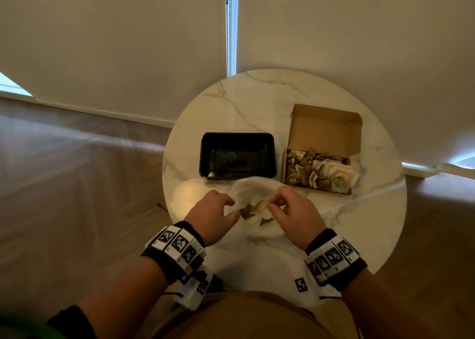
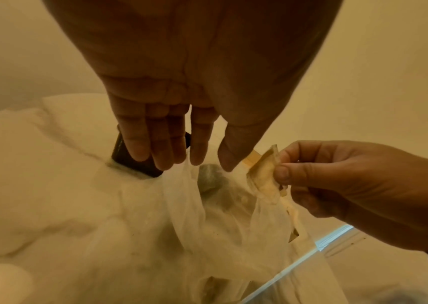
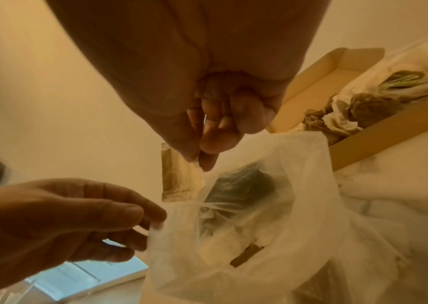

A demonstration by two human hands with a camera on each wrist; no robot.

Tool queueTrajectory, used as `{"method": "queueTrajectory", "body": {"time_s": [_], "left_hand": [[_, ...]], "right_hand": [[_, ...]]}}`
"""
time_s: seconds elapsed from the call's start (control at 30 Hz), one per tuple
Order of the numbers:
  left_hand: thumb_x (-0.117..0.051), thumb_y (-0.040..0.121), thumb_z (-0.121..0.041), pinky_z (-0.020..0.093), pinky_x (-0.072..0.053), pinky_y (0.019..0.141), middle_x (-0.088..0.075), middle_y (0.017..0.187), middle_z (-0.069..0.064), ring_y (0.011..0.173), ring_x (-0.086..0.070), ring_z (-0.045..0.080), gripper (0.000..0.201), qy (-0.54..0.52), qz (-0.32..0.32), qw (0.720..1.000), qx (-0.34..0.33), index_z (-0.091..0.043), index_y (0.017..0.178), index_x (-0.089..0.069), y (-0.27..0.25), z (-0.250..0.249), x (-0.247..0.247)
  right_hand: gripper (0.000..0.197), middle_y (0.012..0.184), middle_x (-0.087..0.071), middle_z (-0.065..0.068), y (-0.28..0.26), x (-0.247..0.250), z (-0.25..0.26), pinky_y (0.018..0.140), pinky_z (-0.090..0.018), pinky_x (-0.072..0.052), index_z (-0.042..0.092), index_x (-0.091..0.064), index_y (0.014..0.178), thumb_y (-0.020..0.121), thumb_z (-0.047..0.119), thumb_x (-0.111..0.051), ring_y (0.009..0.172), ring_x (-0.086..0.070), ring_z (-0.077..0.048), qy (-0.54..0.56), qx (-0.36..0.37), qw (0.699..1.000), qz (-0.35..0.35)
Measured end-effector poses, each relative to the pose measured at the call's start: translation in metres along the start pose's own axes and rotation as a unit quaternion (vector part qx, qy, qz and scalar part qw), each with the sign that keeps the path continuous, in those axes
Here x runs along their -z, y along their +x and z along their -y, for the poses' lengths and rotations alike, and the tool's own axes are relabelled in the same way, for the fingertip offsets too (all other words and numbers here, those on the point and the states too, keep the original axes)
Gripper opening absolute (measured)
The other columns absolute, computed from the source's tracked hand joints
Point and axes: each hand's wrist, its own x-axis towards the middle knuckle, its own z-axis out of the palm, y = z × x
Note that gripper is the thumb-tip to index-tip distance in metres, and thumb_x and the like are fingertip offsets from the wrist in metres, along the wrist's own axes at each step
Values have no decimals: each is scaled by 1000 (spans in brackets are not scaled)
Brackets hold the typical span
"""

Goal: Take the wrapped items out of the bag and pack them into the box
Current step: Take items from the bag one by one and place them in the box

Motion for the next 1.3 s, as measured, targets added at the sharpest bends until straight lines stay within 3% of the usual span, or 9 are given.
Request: {"method": "queueTrajectory", "body": {"time_s": [0.17,0.27,0.37,0.5,0.63,0.83,1.0,1.2,1.3], "left_hand": [[-70,89,-54,26,-47,98,-56,130,-10,116,-55,9,56,-9,-21,994,-110,-28,137,-59,-4,-29,17],[-70,93,-45,18,-48,86,-62,118,-12,104,-60,3,39,-62,-7,987,-147,-28,127,-64,0,-48,21],[-66,99,-30,11,-50,66,-71,93,-12,79,-67,-4,8,-140,0,978,-151,-25,102,-71,7,-56,21],[-65,99,-30,19,-53,66,-72,84,-5,74,-69,4,13,-159,-28,979,-121,-21,92,-70,21,-51,15],[-63,98,-38,32,-55,68,-69,83,-1,76,-66,15,22,-109,-65,989,-82,-18,89,-66,26,-35,16],[-63,96,-40,22,-38,59,-62,77,-7,71,-58,10,25,-41,-54,997,-47,-23,79,-58,8,-8,16],[-66,94,-42,17,-38,59,-67,83,-9,73,-62,5,21,-33,-19,999,-26,-25,84,-60,-3,1,13],[-66,94,-30,13,-36,55,-63,81,-7,68,-57,4,12,-23,-1,999,-30,-22,90,-59,-9,1,15],[-65,95,-29,16,-36,57,-62,82,-7,71,-56,4,10,-31,2,999,-31,-21,93,-59,-8,4,17]], "right_hand": [[7,88,-65,9,-9,8,7,64,-17,-51,25,-65,102,96,23,-67,68,-63,-1,58,0,998,-15],[9,88,-66,9,-8,11,12,65,-24,-55,28,-65,102,95,24,-69,69,-63,-4,104,4,994,-31],[10,87,-68,7,-3,14,17,66,-27,-57,27,-66,101,94,23,-71,71,-64,-9,163,-2,985,-49],[8,89,-71,0,5,13,12,65,-28,-58,25,-66,102,96,26,-70,75,-68,-14,201,-23,977,-65],[10,94,-72,4,18,-9,-10,73,-31,-58,24,-69,106,98,27,-63,82,-68,-11,103,-58,993,-28],[27,120,-64,-3,46,-59,-24,98,-37,-50,21,-68,120,104,30,-48,109,-61,-23,-162,-40,983,83],[36,141,-47,-9,63,-81,-26,103,-43,-50,24,-59,133,100,37,-54,118,-57,-31,-214,-68,965,133],[26,132,-53,-7,64,-81,-27,101,-39,-50,21,-65,120,100,36,-55,111,-59,-27,-199,-78,969,121],[14,107,-62,1,53,-67,-20,91,-40,-56,25,-63,103,98,37,-60,93,-61,-19,-149,-88,982,79]]}}
